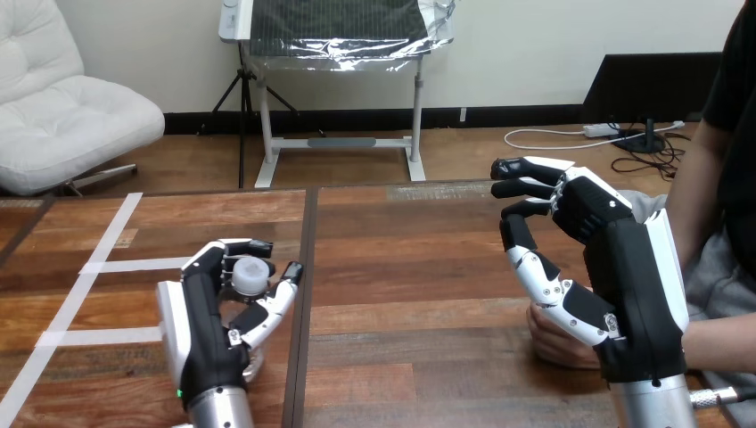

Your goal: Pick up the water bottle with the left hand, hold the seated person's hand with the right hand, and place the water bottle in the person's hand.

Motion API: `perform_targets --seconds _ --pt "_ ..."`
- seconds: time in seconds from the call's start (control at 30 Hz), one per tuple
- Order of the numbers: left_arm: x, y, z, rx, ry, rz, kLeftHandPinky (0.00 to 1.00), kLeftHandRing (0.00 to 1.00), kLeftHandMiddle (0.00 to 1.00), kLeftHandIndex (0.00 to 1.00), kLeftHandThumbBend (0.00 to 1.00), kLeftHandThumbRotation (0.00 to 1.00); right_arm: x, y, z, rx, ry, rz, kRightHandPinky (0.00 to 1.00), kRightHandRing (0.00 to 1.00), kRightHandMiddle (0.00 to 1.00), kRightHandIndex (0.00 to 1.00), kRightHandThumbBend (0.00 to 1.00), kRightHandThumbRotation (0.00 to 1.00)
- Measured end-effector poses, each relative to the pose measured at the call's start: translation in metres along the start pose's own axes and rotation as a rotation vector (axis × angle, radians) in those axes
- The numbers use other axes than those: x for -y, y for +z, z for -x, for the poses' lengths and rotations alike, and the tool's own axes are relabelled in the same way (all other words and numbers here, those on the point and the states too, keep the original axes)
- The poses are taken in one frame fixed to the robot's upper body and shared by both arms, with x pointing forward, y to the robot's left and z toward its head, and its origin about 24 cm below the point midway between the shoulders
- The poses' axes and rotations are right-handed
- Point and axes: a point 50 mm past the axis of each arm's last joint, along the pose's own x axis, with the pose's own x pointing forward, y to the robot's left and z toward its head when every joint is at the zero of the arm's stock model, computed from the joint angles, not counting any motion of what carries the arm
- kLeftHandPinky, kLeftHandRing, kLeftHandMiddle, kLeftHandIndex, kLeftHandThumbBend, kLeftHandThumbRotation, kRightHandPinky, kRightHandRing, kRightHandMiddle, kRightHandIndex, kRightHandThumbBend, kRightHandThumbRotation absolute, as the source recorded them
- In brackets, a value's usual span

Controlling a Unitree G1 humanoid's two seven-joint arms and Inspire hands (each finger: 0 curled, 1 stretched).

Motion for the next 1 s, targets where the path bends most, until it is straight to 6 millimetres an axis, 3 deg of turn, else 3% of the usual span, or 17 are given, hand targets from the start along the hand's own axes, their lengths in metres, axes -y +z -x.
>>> perform_targets --seconds 1.0 --pt "0.003 0.025 -0.002 0.068 -0.027 0.198 0.37 0.41 0.46 0.47 0.67 0.00 0.001 0.000 0.000 0.001 0.002 -0.003 0.57 0.68 0.73 0.67 0.35 0.11"
